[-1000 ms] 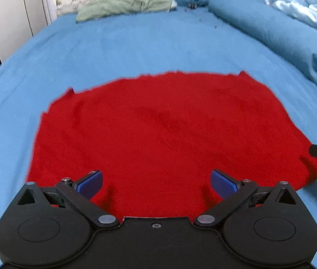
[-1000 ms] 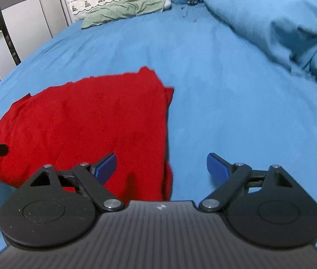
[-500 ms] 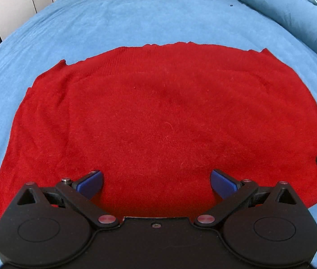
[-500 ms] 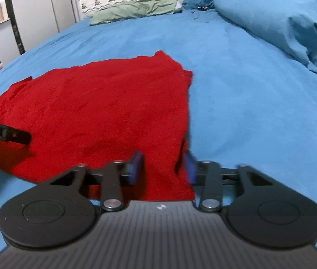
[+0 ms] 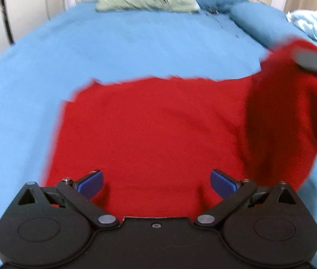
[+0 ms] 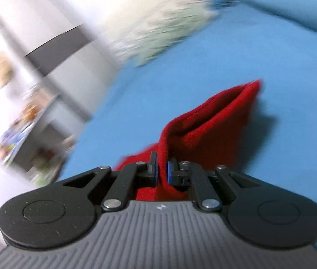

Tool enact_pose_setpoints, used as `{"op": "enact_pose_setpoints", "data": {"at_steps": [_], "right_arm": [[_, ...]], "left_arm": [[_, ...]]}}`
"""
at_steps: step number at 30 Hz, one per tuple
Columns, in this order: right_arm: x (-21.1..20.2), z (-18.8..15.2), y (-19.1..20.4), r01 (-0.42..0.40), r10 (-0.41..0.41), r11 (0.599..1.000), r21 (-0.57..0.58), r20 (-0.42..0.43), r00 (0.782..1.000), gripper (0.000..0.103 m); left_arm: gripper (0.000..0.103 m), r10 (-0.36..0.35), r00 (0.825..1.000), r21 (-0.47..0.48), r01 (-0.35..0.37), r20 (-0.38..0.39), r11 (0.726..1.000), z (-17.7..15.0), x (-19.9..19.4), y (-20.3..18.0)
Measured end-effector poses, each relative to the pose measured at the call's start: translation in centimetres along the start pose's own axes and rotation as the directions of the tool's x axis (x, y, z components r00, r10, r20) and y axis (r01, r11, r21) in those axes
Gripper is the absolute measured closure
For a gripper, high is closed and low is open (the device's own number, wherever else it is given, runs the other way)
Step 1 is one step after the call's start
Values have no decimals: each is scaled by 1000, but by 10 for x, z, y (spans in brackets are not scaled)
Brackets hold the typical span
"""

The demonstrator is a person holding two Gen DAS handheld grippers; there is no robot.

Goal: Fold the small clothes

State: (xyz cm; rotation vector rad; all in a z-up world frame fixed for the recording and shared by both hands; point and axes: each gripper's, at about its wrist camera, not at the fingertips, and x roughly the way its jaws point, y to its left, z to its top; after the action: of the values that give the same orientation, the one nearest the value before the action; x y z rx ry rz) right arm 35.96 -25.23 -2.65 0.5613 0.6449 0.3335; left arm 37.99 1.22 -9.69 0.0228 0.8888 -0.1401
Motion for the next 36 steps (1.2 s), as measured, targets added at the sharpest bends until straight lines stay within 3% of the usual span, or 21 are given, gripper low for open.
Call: {"op": "enact_pose_setpoints", "data": {"at_steps": [3, 6, 9, 10, 12, 14, 15, 16, 18, 19, 21, 22, 24, 26, 29, 31, 36], "right_arm": [[51, -16, 66, -164, 144, 974, -157, -130, 981, 81], [114, -54, 109, -282, 211, 932, -228, -291, 933, 81], [178, -98, 121, -247, 116, 932, -264, -428, 896, 81], [193, -110, 120, -217, 70, 935, -281, -453, 889, 80], [202, -121, 116, -204, 59, 940, -274, -460, 886, 75], [196, -115, 113, -227, 102, 943, -243, -439, 893, 47], [187, -112, 112, -242, 127, 942, -232, -420, 899, 20], [173, -105, 111, -251, 151, 940, -232, -377, 914, 13], [136, -93, 109, -256, 181, 929, -267, -273, 945, 13], [117, -91, 103, -219, 156, 930, -297, -220, 963, 11], [76, -92, 92, -68, 40, 927, -369, -83, 996, 7], [62, -98, 85, 1, -14, 920, -391, -30, 999, 6], [36, -118, 67, 141, -135, 893, -427, 45, 990, 6], [25, -144, 50, 230, -226, 866, -445, 63, 972, 6], [32, -179, 39, 305, -317, 822, -480, 59, 947, 7], [37, -192, 32, 321, -340, 810, -491, 54, 939, 9], [48, -202, 34, 345, -341, 825, -447, 94, 935, 9]], "left_arm": [[0, 54, 998, 2, -54, 41, 999, -17, -19, 44], [0, 87, 995, -8, -87, 51, 996, -43, -21, 78], [0, 68, 996, -30, -67, 49, 997, -68, -14, 97], [0, 53, 998, -33, -52, 45, 998, -74, -12, 100], [0, 6, 1000, -3, -6, -4, 1000, -75, -6, 100], [0, 6, 1000, 1, -6, 2, 1000, -75, -10, 98], [0, -9, 1000, -2, 9, 11, 1000, -75, -14, 96], [0, -26, 999, -6, 26, 20, 1000, -75, -17, 95], [0, -25, 998, -18, 26, 58, 1000, -77, -24, 94], [0, -15, 997, -25, 16, 72, 1000, -77, -26, 94], [0, -1, 996, -70, 7, 91, 998, -74, -27, 96], [0, 0, 995, -97, 9, 100, 995, -72, -28, 98], [0, -3, 993, -168, 23, 120, 986, -69, -30, 109], [0, 4, 991, -230, 27, 132, 973, -66, -29, 115], [0, 8, 992, -282, 28, 127, 959, -60, -23, 121], [0, 8, 993, -294, 27, 118, 956, -60, -20, 122], [0, 16, 995, -284, 14, 101, 959, -66, -22, 122]]}}
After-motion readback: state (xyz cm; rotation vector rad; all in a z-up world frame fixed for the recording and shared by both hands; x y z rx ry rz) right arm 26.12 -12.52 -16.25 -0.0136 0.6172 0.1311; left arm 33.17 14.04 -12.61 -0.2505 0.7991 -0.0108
